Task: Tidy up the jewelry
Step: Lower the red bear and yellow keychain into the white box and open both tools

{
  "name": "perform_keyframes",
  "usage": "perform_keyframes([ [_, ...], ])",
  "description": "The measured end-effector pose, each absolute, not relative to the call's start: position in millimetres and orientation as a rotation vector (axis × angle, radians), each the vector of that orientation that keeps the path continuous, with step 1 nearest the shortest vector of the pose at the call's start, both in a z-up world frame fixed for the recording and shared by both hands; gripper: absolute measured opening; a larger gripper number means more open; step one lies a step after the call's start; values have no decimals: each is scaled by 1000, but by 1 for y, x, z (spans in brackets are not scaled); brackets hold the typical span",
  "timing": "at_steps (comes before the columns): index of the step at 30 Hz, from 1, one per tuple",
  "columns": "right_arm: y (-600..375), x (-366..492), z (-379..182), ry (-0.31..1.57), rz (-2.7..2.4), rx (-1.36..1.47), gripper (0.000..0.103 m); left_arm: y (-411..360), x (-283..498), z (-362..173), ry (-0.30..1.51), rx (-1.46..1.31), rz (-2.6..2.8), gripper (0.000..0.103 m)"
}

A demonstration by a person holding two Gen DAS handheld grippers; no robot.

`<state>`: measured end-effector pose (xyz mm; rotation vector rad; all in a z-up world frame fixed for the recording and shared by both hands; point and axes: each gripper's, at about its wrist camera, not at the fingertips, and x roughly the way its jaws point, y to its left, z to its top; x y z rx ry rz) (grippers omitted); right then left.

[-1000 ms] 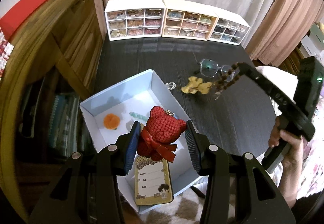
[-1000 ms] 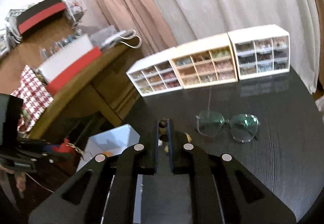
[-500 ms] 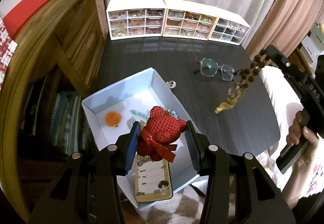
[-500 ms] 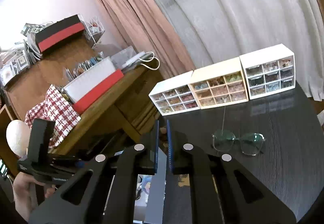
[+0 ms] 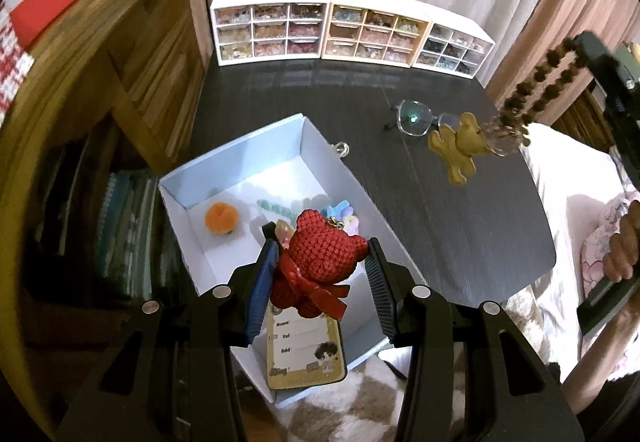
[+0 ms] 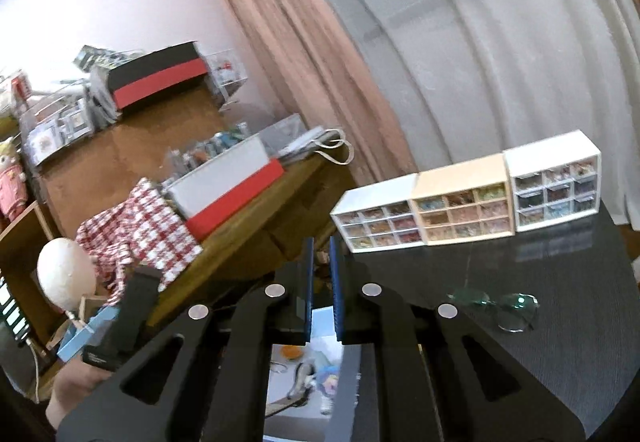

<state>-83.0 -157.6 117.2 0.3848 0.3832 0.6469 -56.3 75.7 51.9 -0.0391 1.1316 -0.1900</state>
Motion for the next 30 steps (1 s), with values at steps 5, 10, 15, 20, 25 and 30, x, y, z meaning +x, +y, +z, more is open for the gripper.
perform_keyframes([
  [5, -138, -94, 129, 370, 705, 355, 9, 81, -62, 44, 1148, -54, -183, 46],
  [10, -117, -105, 137, 356, 710, 295, 9, 88, -69, 29, 1176, -75, -182, 46],
  [15, -94, -113, 142, 361, 752, 248, 9, 96, -75, 14, 1194, -116, -172, 46],
  [20, -68, -119, 141, 383, 784, 198, 9, 103, -79, -2, 1215, -154, -163, 46],
  [25, -41, -118, 130, 435, 811, 157, 9, 108, -82, -10, 1226, -177, -160, 46],
  [30, -15, -112, 108, 516, 807, 97, 9, 110, -85, -14, 1229, -186, -158, 46],
])
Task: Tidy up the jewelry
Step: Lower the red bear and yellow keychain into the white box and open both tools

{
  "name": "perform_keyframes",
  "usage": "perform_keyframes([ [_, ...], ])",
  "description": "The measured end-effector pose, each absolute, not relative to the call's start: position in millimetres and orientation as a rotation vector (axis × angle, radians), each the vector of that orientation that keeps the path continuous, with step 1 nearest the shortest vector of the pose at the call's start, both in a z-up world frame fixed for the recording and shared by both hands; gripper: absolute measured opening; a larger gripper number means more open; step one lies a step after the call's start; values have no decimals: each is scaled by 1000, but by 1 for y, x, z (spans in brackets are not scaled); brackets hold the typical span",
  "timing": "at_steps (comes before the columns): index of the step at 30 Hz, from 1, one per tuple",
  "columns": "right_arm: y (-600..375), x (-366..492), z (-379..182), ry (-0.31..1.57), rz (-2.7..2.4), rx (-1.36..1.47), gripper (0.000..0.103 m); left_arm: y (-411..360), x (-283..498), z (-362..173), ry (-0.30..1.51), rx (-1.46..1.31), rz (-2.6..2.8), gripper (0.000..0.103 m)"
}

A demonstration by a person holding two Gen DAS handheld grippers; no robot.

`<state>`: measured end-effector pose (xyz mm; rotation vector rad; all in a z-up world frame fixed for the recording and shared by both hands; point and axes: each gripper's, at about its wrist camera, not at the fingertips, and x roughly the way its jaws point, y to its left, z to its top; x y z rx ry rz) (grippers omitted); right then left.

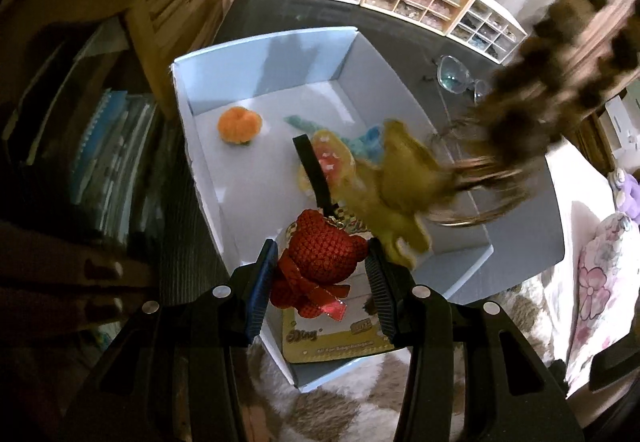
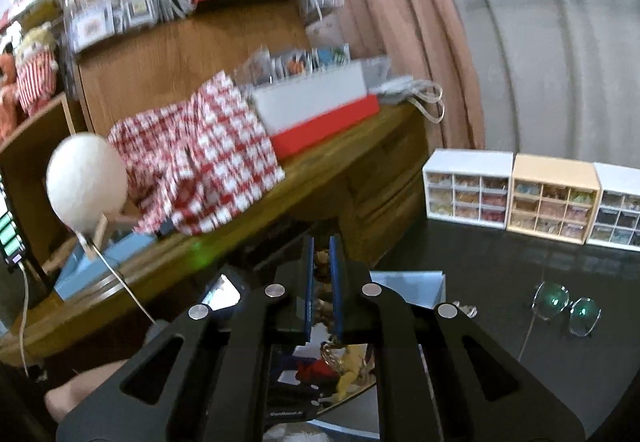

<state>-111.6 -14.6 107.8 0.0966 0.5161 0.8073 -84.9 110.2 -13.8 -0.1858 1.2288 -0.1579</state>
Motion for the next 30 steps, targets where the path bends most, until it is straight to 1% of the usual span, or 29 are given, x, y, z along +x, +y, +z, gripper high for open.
perform_keyframes([
  [6, 4, -98, 82, 615, 742, 14, 9, 110, -86, -15, 1222, -199, -167, 46],
  [20, 18, -61, 3, 851, 658, -5, 9, 109, -85, -14, 1220, -192, -167, 46],
  [26, 6, -51, -13, 834, 611, 57, 9, 109, -85, -14, 1223, -186, -166, 46],
  [29, -2, -47, -10, 812, 586, 78, 11, 110, -84, -14, 1226, -178, -163, 46],
  [30, -5, -47, -8, 805, 583, 80, 15, 110, -84, -14, 1227, -177, -162, 46],
])
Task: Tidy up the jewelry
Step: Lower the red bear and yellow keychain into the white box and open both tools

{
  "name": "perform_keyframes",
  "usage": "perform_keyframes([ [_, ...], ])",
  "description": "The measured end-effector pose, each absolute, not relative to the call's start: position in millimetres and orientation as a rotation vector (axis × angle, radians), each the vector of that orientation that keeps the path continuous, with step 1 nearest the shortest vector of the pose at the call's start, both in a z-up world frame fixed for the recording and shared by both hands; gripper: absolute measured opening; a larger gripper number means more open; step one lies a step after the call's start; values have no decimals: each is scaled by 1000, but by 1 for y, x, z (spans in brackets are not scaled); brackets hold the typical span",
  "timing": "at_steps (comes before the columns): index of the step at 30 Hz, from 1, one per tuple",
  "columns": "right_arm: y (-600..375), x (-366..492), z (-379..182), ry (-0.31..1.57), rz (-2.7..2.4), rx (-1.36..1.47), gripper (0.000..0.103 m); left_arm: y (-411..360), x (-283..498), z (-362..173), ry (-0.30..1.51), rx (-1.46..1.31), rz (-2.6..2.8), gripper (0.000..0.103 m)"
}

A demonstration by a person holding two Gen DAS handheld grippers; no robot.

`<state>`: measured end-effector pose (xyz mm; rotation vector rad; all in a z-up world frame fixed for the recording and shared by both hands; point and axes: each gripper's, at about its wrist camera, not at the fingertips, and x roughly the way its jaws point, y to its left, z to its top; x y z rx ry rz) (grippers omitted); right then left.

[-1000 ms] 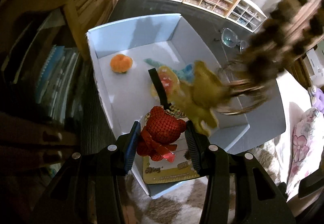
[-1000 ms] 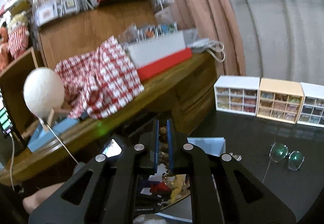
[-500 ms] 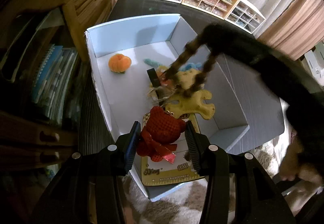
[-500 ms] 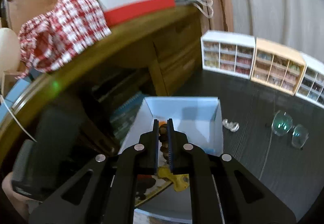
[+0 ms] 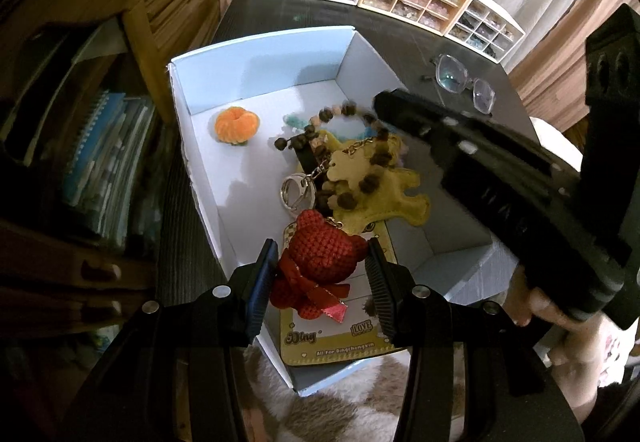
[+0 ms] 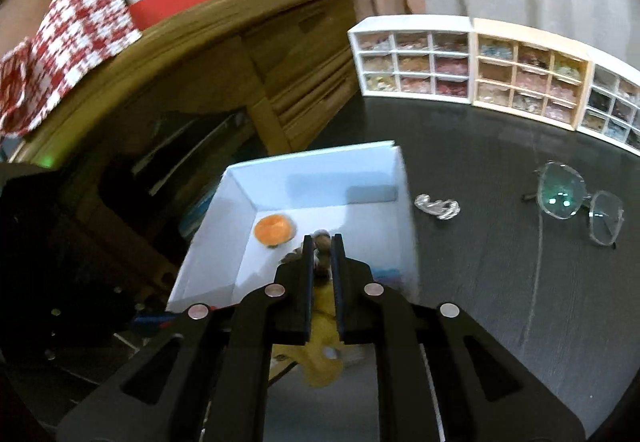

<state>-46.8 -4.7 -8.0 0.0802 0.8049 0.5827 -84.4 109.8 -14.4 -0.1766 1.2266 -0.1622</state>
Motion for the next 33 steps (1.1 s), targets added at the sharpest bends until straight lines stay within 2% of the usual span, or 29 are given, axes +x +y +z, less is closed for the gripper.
perform_keyframes([
  [3, -16, -49, 6, 754, 575, 80, 30, 109, -84, -14, 1228, -177, -159, 46],
  [5, -28, -51, 19, 702, 545, 73, 34, 109, -83, -13, 1232, -175, -157, 46],
  [6, -33, -51, 24, 683, 531, 73, 42, 108, -83, -13, 1233, -174, -155, 46],
  [8, -48, -49, 35, 651, 495, 74, 52, 106, -81, -13, 1236, -161, -150, 46],
  [16, -113, -37, 44, 620, 364, 140, 64, 106, -53, -16, 1248, -49, -75, 46],
  [27, -168, -29, 45, 585, 213, 151, 95, 93, -30, -17, 1230, 23, -57, 46],
  [30, -177, -26, 41, 582, 189, 159, 96, 90, -28, -17, 1227, 46, -31, 46],
  [32, -181, -21, 38, 587, 172, 166, 96, 86, -29, -14, 1201, 85, 1, 50],
  [33, -183, -19, 36, 590, 169, 167, 96, 83, -30, -10, 1181, 110, 13, 60],
])
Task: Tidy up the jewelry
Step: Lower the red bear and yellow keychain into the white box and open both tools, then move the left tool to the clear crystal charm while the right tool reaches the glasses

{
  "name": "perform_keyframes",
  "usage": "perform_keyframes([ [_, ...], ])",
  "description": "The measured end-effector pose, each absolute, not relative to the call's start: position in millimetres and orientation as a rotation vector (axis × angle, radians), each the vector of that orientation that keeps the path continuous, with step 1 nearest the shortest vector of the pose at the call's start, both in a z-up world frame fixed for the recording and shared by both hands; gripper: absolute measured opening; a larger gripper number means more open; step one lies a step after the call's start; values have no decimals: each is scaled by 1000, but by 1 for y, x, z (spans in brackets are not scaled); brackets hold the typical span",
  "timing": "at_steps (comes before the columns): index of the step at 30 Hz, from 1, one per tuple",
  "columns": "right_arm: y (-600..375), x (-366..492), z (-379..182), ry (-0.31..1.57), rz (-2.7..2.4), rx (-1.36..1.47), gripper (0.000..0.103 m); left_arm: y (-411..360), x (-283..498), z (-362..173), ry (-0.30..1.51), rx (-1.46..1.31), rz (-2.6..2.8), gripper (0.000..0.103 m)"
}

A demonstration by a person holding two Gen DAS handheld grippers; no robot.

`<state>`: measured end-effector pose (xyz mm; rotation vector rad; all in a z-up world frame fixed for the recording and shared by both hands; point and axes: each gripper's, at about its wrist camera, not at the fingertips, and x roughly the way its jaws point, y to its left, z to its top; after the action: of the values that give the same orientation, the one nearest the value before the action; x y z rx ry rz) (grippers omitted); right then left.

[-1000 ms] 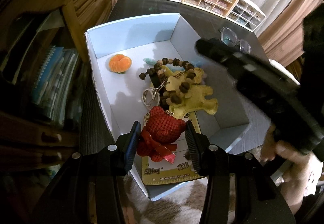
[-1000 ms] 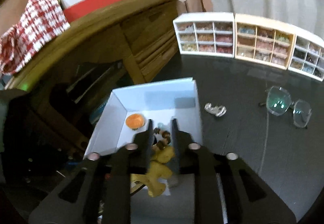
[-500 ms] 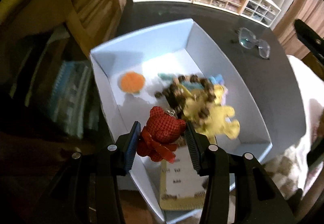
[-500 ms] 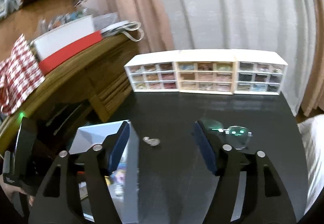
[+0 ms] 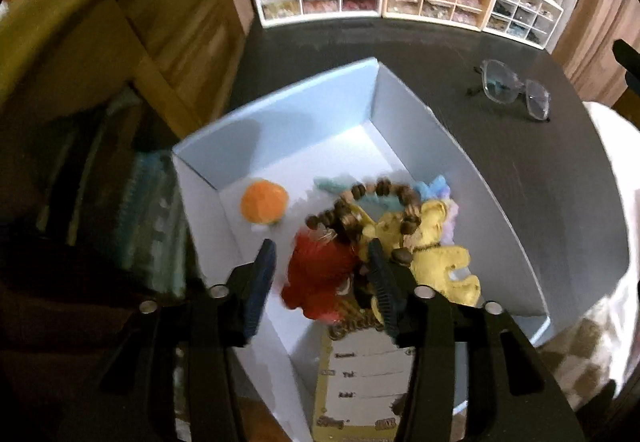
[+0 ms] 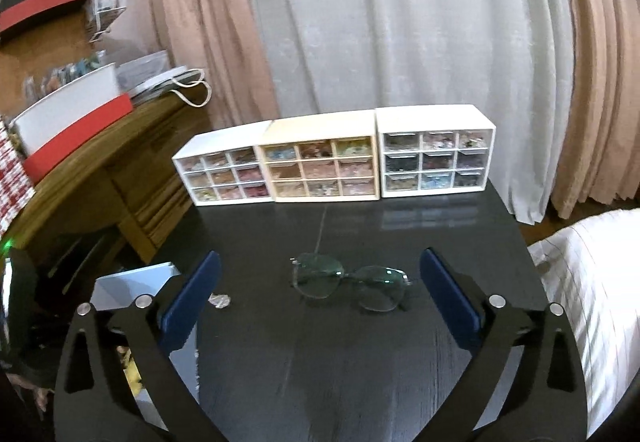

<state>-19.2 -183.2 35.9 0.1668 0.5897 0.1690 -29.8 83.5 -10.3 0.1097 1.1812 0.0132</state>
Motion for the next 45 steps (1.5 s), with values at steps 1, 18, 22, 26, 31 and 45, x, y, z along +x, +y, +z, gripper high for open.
perform_keyframes([
  [1, -185, -17, 34, 592, 163, 168, 96, 82, -31, -7, 1165, 125, 24, 73],
  [18, -203, 3, 12, 602, 142, 113, 96, 56, -43, 27, 1015, 190, 79, 97],
  [22, -212, 4, 10, 585, 134, 97, 96, 59, -39, 20, 1037, 198, 96, 97],
  [26, -224, 5, 7, 566, 136, 157, 96, 61, -35, 15, 1057, 184, 107, 97],
  [31, -236, 1, 5, 485, 158, 193, 96, 55, -25, 13, 1065, 233, 119, 97],
  [45, -252, -3, -1, 385, 173, 129, 96, 59, 60, 24, 1024, 145, -216, 97],
])
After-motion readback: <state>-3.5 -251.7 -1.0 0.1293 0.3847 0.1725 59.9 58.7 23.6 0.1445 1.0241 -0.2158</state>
